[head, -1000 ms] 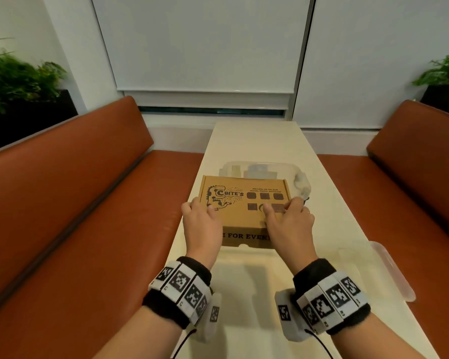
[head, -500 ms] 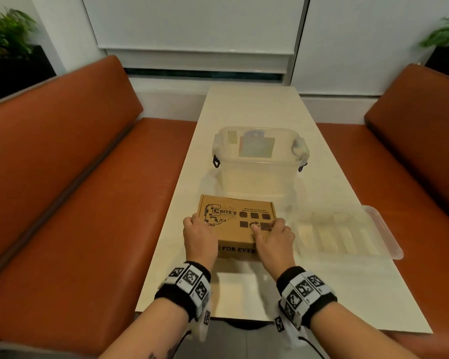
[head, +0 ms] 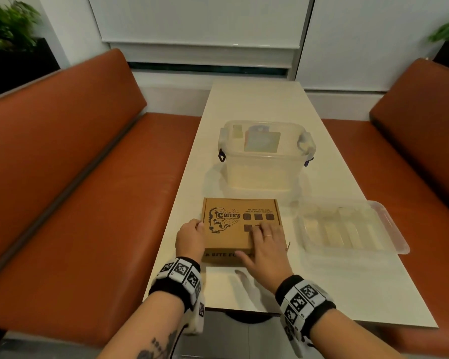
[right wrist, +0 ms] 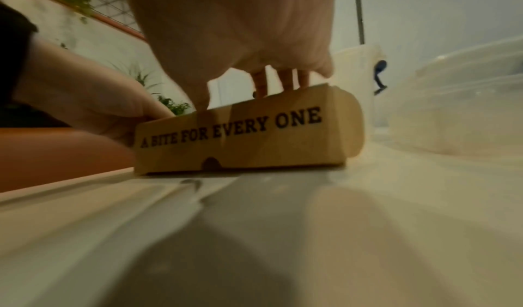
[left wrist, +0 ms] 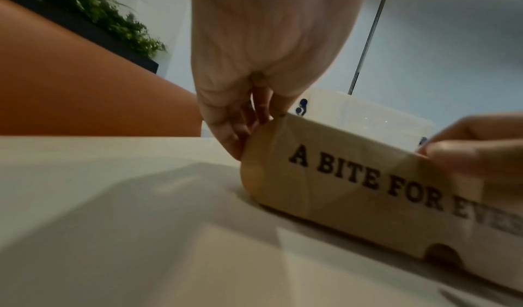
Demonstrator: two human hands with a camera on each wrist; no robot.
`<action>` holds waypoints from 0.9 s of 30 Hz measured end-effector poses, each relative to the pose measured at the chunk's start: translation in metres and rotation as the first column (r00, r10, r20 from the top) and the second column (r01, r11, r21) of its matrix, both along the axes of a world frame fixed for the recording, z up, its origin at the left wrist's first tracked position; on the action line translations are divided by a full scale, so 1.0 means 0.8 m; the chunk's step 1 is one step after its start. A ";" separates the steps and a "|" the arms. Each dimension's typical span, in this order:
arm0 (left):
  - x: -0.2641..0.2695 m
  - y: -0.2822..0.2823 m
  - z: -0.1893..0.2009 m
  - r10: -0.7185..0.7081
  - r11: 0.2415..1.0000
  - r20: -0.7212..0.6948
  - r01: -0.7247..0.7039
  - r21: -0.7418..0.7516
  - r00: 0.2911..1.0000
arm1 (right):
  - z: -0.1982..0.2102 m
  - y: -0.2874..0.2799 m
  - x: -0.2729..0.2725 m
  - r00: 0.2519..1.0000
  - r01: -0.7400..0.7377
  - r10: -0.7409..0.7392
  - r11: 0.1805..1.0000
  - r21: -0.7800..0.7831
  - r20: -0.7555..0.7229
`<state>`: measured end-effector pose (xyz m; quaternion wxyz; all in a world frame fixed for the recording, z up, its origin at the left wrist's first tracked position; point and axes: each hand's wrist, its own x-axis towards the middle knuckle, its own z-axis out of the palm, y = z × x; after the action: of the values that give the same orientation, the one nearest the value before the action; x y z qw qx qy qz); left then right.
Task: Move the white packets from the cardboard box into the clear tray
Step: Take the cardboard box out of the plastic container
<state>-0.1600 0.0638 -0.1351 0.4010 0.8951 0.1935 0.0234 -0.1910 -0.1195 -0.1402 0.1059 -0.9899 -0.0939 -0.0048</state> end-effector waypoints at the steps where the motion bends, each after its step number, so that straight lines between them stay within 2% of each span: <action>1: 0.001 0.003 0.001 0.000 1.000 -0.002 0.000 -0.024 1.000 | -0.002 0.004 -0.001 0.998 -0.070 0.070 0.997 -0.040 -0.002; 3: 0.003 0.006 0.002 -0.010 0.999 -0.004 0.010 -0.034 1.000 | -0.005 0.010 -0.001 0.989 -0.147 0.147 0.983 -0.109 -0.006; 11: 0.005 0.014 0.010 -0.065 0.997 -0.052 0.067 0.046 0.997 | -0.004 0.007 0.012 0.978 -0.199 0.208 0.961 -0.191 0.028; 18: 0.009 0.020 0.018 -0.109 0.993 -0.101 0.113 0.031 0.989 | -0.002 0.023 0.013 0.976 -0.196 0.211 0.958 -0.208 0.051; 24: 0.013 0.027 0.021 -0.157 0.986 -0.138 0.163 0.030 0.978 | 0.006 0.027 0.007 0.976 -0.217 0.218 0.946 -0.243 -0.019; 27: 0.013 0.029 0.022 -0.155 0.988 -0.134 0.155 -0.009 0.979 | 0.025 0.026 0.006 0.977 -0.208 0.213 0.961 -0.181 0.007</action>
<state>-0.1499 0.0871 -0.1177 0.3871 0.9073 0.1496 -0.0681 -0.1860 -0.0987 -0.1201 0.0151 -0.9797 -0.1999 0.0020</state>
